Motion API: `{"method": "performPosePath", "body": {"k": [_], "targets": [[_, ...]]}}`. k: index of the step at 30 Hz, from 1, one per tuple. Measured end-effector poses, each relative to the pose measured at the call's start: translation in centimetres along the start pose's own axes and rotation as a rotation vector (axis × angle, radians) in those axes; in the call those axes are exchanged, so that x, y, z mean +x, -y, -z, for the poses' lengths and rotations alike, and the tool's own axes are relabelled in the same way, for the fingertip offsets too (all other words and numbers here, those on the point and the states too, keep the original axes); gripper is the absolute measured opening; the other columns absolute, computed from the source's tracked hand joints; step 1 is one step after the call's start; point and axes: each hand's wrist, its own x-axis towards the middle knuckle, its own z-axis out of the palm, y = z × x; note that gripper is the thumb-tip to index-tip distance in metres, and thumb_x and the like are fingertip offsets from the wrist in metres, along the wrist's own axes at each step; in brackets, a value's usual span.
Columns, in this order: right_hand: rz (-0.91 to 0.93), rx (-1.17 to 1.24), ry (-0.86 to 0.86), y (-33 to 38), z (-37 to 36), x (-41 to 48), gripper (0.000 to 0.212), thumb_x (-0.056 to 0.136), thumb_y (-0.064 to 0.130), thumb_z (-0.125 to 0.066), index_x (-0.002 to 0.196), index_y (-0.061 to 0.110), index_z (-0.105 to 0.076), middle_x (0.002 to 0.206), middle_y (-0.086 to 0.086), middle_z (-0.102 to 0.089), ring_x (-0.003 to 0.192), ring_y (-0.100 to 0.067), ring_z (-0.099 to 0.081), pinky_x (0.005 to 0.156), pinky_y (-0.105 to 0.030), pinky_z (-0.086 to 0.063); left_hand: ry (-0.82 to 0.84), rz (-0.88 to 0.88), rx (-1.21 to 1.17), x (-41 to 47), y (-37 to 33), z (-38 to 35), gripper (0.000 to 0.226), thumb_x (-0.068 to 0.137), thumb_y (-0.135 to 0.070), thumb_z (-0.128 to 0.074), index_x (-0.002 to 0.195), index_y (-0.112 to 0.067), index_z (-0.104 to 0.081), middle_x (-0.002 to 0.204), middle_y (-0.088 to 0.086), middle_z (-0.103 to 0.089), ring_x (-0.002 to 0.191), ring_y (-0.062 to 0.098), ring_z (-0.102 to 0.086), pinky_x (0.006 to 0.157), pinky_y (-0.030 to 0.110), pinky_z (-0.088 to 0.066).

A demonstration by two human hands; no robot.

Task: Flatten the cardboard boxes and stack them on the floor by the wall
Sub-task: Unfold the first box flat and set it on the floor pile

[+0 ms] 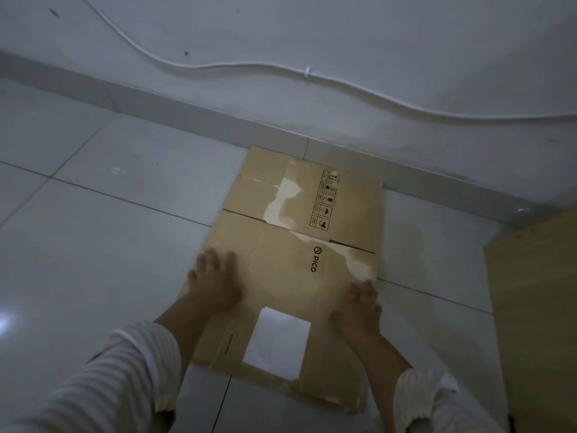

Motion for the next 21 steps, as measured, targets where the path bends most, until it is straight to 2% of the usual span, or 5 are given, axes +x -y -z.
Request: {"method": "performPosePath", "body": {"k": [2,5,11,16,21], "targets": [[0.122,-0.099,0.066,1.0,-0.9,0.5,0.080,0.084,0.033,-0.054,0.149,0.025,-0.007,0.158,-0.010,0.017,0.144,-0.034,0.016,0.116,-0.051,-0.001,0.095,-0.086,0.048,0.0,-1.2,-0.9,0.092,0.077,-0.057,-0.059,0.146,-0.036,-0.002,0.158,0.013,0.015,0.143,0.042,0.011,0.111,0.062,-0.010],[0.158,-0.105,0.215,2.2,-2.0,1.1,0.087,0.081,0.043,-0.061,0.148,0.032,-0.008,0.158,-0.010,0.018,0.144,-0.038,0.014,0.116,-0.050,-0.006,0.124,-0.082,0.103,0.1,-1.9,-1.5,0.093,0.078,-0.060,-0.057,0.147,-0.039,0.003,0.158,0.010,0.019,0.143,0.043,0.013,0.110,0.063,-0.013],[0.190,-0.186,0.346,2.6,0.9,1.4,0.080,0.087,0.038,-0.057,0.150,0.025,-0.009,0.158,-0.015,0.012,0.145,-0.038,0.009,0.119,-0.048,-0.009,0.173,-0.047,0.116,-1.0,-3.9,0.9,0.086,0.087,-0.043,-0.056,0.150,-0.031,0.001,0.160,0.009,0.010,0.146,0.037,0.004,0.111,0.056,-0.025],[0.248,-0.004,0.144,4.8,9.6,-3.7,0.062,0.092,0.032,-0.047,0.149,0.021,-0.022,0.160,-0.009,-0.003,0.146,-0.029,-0.005,0.117,-0.038,-0.015,0.099,-0.133,0.115,-6.3,-10.5,7.2,0.079,0.090,-0.049,-0.048,0.151,-0.029,-0.002,0.161,0.004,-0.001,0.147,0.030,-0.003,0.116,0.048,-0.020],[0.275,0.118,-0.002,6.6,23.6,-12.4,0.056,0.095,0.030,-0.043,0.147,0.018,-0.028,0.159,-0.006,-0.011,0.145,-0.025,-0.008,0.116,-0.035,-0.017,0.038,-0.197,0.129,-15.2,-16.9,19.0,0.071,0.092,-0.052,-0.040,0.151,-0.029,-0.006,0.161,0.003,-0.006,0.147,0.030,-0.006,0.116,0.048,-0.019]]}}
